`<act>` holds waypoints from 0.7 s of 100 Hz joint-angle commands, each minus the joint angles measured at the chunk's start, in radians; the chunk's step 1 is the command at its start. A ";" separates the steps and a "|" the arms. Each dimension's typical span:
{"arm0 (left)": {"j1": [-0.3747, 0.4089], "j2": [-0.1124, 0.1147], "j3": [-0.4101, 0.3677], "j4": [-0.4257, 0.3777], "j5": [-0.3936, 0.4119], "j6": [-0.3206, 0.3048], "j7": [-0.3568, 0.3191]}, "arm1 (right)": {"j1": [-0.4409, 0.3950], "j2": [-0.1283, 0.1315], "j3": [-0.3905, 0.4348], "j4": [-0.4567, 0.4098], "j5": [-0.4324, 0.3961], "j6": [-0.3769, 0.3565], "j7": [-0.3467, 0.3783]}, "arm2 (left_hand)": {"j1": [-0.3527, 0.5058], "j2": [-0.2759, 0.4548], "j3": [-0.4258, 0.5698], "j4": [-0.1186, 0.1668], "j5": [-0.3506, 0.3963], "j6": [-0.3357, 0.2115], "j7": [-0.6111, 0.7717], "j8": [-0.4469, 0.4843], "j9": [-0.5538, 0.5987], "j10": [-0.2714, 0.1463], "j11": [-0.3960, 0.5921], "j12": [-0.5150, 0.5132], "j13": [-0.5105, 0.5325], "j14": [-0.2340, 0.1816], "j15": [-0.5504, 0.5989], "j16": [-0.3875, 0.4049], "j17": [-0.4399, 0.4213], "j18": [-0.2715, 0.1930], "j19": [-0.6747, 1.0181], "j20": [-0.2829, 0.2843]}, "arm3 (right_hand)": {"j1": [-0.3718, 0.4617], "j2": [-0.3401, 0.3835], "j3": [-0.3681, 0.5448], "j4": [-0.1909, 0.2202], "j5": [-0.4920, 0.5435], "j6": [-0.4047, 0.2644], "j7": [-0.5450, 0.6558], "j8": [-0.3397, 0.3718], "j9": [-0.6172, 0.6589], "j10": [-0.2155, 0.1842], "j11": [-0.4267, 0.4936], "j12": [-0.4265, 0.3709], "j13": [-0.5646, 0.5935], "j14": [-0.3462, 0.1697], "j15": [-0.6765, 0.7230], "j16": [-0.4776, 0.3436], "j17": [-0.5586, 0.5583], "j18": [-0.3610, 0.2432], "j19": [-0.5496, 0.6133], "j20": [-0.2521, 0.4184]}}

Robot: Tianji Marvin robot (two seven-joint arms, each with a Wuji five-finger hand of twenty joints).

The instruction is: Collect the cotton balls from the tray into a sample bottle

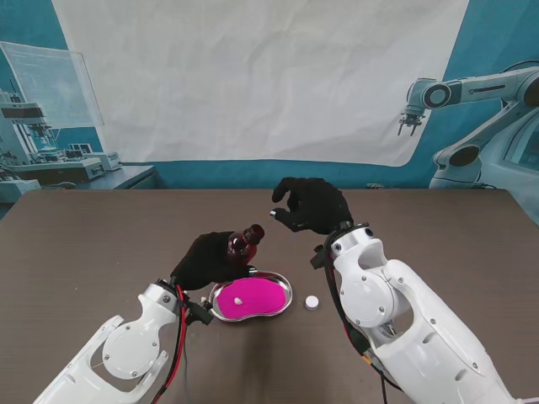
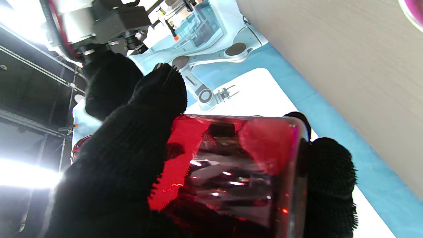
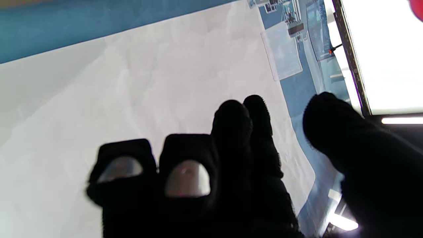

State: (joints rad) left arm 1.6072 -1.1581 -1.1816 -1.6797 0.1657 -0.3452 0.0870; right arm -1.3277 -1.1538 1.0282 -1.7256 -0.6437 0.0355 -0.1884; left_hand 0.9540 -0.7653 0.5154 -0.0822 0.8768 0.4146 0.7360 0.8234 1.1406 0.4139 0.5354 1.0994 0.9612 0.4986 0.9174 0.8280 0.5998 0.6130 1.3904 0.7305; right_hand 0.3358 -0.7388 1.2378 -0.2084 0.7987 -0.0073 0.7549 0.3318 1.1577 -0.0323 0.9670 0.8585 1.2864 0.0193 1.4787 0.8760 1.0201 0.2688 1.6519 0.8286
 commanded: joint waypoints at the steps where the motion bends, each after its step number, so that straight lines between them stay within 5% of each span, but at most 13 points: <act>1: 0.011 0.002 -0.014 -0.016 0.003 -0.005 -0.015 | 0.015 0.001 -0.013 0.042 -0.007 -0.005 0.037 | 0.275 0.463 0.360 0.016 0.162 -0.145 0.182 0.023 0.060 -0.037 0.012 0.013 0.032 0.019 0.070 0.028 -0.010 -0.097 0.097 0.036 | 0.035 -0.069 0.044 -0.030 -0.029 -0.026 0.014 0.012 -0.020 -0.024 0.035 0.002 0.030 -0.032 0.013 -0.007 0.010 -0.016 0.043 0.004; 8: 0.018 0.003 -0.026 -0.023 0.005 -0.006 -0.019 | 0.035 0.002 -0.034 0.081 -0.008 -0.009 0.047 | 0.275 0.462 0.360 0.016 0.162 -0.144 0.183 0.023 0.059 -0.036 0.012 0.013 0.032 0.020 0.070 0.028 -0.010 -0.097 0.097 0.036 | 0.068 -0.138 0.057 -0.083 -0.033 -0.039 0.015 0.004 -0.025 -0.031 0.044 0.014 0.030 -0.043 0.015 -0.007 0.011 -0.020 0.043 0.002; 23: 0.027 0.010 -0.046 -0.038 -0.001 -0.006 -0.044 | 0.076 -0.002 -0.100 0.171 -0.012 -0.046 0.038 | 0.275 0.464 0.360 0.016 0.162 -0.146 0.183 0.023 0.059 -0.037 0.012 0.012 0.031 0.020 0.070 0.028 -0.010 -0.097 0.097 0.036 | 0.083 -0.277 0.076 -0.109 -0.003 -0.071 0.022 -0.002 -0.016 -0.047 0.064 0.032 0.031 -0.058 0.024 -0.003 0.020 -0.024 0.041 -0.002; 38: 0.032 0.017 -0.061 -0.048 -0.017 -0.003 -0.076 | 0.112 -0.020 -0.192 0.266 0.000 -0.089 -0.009 | 0.276 0.463 0.359 0.016 0.160 -0.145 0.183 0.024 0.058 -0.039 0.012 0.013 0.031 0.018 0.070 0.028 -0.010 -0.097 0.097 0.036 | 0.028 -0.345 0.096 -0.019 0.059 -0.094 0.020 -0.004 0.007 -0.049 0.068 0.033 0.031 -0.059 0.032 0.004 0.032 -0.016 0.038 -0.003; 70: 0.046 0.033 -0.091 -0.064 -0.034 0.001 -0.142 | 0.197 -0.053 -0.370 0.410 0.003 -0.143 -0.052 | 0.275 0.466 0.356 0.017 0.158 -0.148 0.184 0.025 0.057 -0.039 0.012 0.013 0.030 0.016 0.070 0.028 -0.010 -0.097 0.097 0.036 | 0.019 -0.388 0.102 -0.012 0.113 -0.115 0.007 -0.003 0.021 -0.054 0.070 0.037 0.031 -0.068 0.039 0.009 0.043 -0.014 0.035 -0.004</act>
State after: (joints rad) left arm 1.6440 -1.1297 -1.2648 -1.7322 0.1378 -0.3479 -0.0305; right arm -1.1358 -1.1903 0.6743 -1.3304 -0.6319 -0.0882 -0.2614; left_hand 0.9540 -0.7653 0.5154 -0.0822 0.8768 0.4141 0.7360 0.8234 1.1406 0.4137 0.5354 1.0994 0.9612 0.4986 0.9174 0.8280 0.5998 0.6130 1.3904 0.7304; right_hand 0.3786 -1.0705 1.2888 -0.2589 0.8980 -0.1017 0.7664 0.3319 1.1652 -0.0553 1.0114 0.8840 1.2864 -0.0154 1.4794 0.8759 1.0381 0.2653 1.6519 0.8286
